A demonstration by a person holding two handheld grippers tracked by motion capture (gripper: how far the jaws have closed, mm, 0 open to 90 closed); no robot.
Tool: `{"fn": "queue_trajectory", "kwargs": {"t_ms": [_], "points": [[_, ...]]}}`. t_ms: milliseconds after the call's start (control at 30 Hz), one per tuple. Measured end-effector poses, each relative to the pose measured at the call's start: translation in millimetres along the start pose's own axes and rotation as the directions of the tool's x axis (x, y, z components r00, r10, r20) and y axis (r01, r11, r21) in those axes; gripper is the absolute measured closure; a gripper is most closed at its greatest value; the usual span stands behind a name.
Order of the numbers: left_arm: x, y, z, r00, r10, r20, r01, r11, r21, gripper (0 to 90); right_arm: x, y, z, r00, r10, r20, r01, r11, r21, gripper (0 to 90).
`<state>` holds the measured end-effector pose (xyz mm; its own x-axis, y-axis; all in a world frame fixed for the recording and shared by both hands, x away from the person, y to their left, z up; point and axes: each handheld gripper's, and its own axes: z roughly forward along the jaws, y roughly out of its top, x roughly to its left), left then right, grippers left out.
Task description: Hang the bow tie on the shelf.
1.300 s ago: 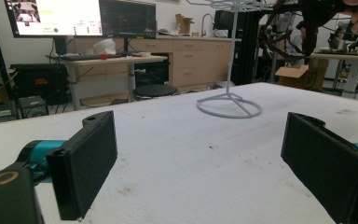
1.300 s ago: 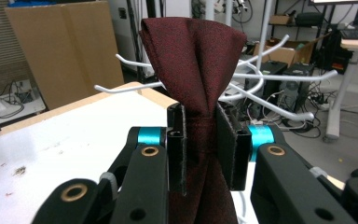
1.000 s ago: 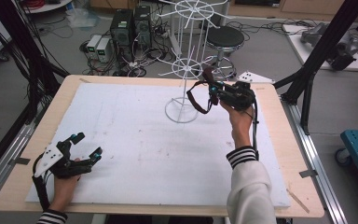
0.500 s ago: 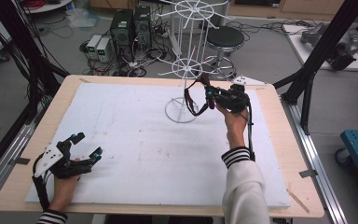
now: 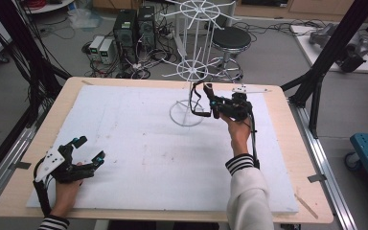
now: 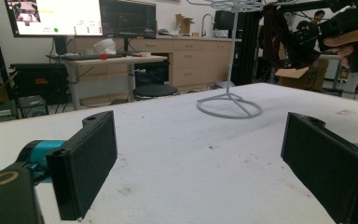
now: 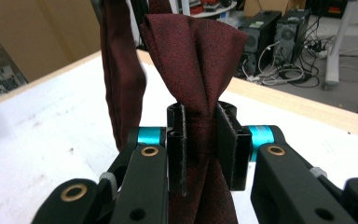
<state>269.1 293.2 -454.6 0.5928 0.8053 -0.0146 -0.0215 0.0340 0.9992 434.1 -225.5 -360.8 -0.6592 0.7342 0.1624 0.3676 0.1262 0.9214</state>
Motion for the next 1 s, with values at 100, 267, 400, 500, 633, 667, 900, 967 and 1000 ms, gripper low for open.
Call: {"fn": "queue_trajectory", "kwargs": {"t_ms": [100, 267, 400, 500, 633, 667, 900, 967, 1000], "points": [[0.1, 0.0, -0.1, 1.0000, 0.000, 0.000, 0.000, 1.0000, 0.001, 10.9, -0.7, -3.2, -0.5, 1.0000, 0.005, -0.004, -0.005, 1.000, 0.001, 75.3], [-0.1, 0.0, -0.1, 1.0000, 0.000, -0.001, 0.000, 1.0000, 0.000, 11.0, 0.3, -5.7, -3.0, 1.0000, 0.000, 0.002, 0.000, 1.000, 0.003, 73.9], [-0.3, 0.0, -0.2, 1.0000, 0.002, 0.000, -0.002, 1.0000, -0.002, 11.0, 2.5, -5.2, -3.4, 0.9995, -0.021, 0.023, 0.020, 1.000, 0.006, 39.5], [0.0, -0.1, -0.2, 1.0000, 0.002, -0.001, -0.002, 1.0000, -0.001, 11.0, 7.7, -5.9, -2.1, 0.9951, -0.027, 0.095, 0.027, 1.000, -0.001, 0.7], [0.1, 0.0, 0.2, 1.0000, -0.005, -0.001, 0.005, 1.0000, -0.001, 10.9, 12.0, -5.5, -6.4, 0.9963, -0.046, 0.072, 0.047, 0.999, -0.013, 0.5], [0.2, 0.1, 0.2, 1.0000, -0.005, -0.001, 0.005, 1.0000, 0.001, 10.9, 13.0, -4.9, -7.7, 0.9958, -0.050, 0.076, 0.052, 0.999, -0.014, 0.5], [0.0, 0.1, 0.4, 1.0000, -0.002, -0.001, 0.002, 1.0000, 0.003, 11.0, 13.7, -5.5, -19.7, 0.9975, -0.050, 0.049, 0.053, 0.998, -0.044, 0.5], [-0.3, 0.1, 0.4, 1.0000, -0.002, 0.001, 0.002, 1.0000, 0.004, 11.0, 14.9, -8.6, -25.7, 0.9973, -0.054, 0.049, 0.057, 0.997, -0.060, 0.5], [-0.3, 0.1, 0.4, 1.0000, -0.001, 0.002, 0.001, 1.0000, 0.004, 11.0, 15.5, -10.4, -28.8, 0.9974, -0.057, 0.045, 0.060, 0.996, -0.063, 0.5]]}}
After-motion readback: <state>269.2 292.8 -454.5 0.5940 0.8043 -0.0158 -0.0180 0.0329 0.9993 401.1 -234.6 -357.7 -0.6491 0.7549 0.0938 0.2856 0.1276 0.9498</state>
